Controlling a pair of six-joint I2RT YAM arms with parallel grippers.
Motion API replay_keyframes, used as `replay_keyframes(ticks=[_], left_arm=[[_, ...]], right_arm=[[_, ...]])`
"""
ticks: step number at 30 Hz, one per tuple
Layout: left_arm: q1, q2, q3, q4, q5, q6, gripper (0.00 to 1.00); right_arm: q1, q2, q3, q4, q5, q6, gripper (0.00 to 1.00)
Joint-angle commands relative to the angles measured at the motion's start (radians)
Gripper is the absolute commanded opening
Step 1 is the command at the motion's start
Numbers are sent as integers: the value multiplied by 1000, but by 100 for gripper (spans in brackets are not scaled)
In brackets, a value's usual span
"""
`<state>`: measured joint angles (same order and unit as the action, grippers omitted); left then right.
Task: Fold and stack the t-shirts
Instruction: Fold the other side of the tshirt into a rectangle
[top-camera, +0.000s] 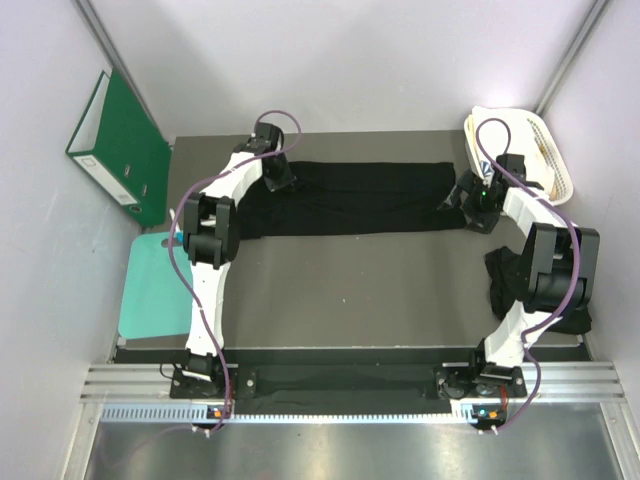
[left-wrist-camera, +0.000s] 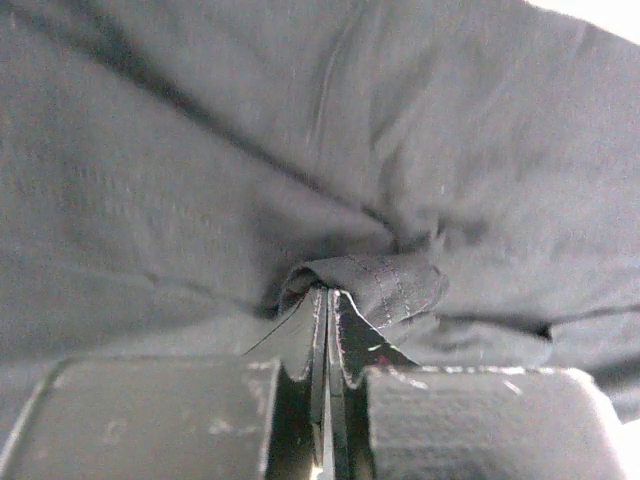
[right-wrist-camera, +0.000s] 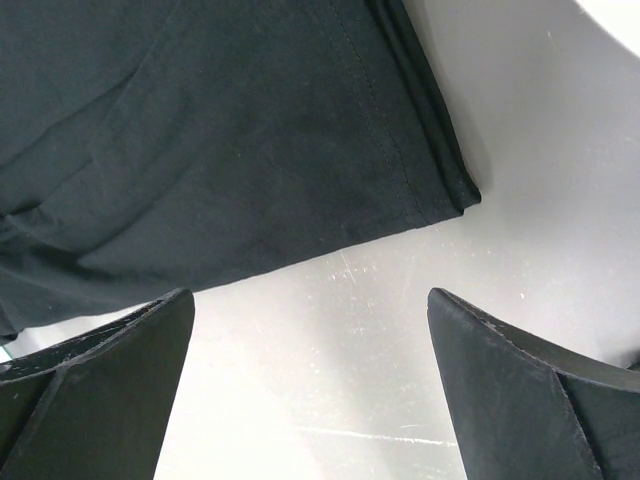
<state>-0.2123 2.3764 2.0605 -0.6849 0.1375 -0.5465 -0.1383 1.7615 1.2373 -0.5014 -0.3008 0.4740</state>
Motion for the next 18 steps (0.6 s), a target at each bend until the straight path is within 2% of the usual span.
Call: replay_keyframes(ticks=[1, 7, 10, 14, 18], left_arm=[[1, 68, 146, 7, -71, 7, 0], [16, 214, 369, 44, -79, 0, 0], [21, 218, 366, 143, -81, 2, 0], [47, 219, 392, 191, -43, -32, 0], [60, 117, 320, 188, -7, -12, 0]], right_arm=[[9, -45, -7, 20, 5, 8, 100], [11, -83, -27, -6, 28, -3, 100], [11, -100, -33, -23, 43, -12, 100], [11, -114, -39, -31, 58, -26, 100], [11, -120, -45, -20, 88, -28, 100]])
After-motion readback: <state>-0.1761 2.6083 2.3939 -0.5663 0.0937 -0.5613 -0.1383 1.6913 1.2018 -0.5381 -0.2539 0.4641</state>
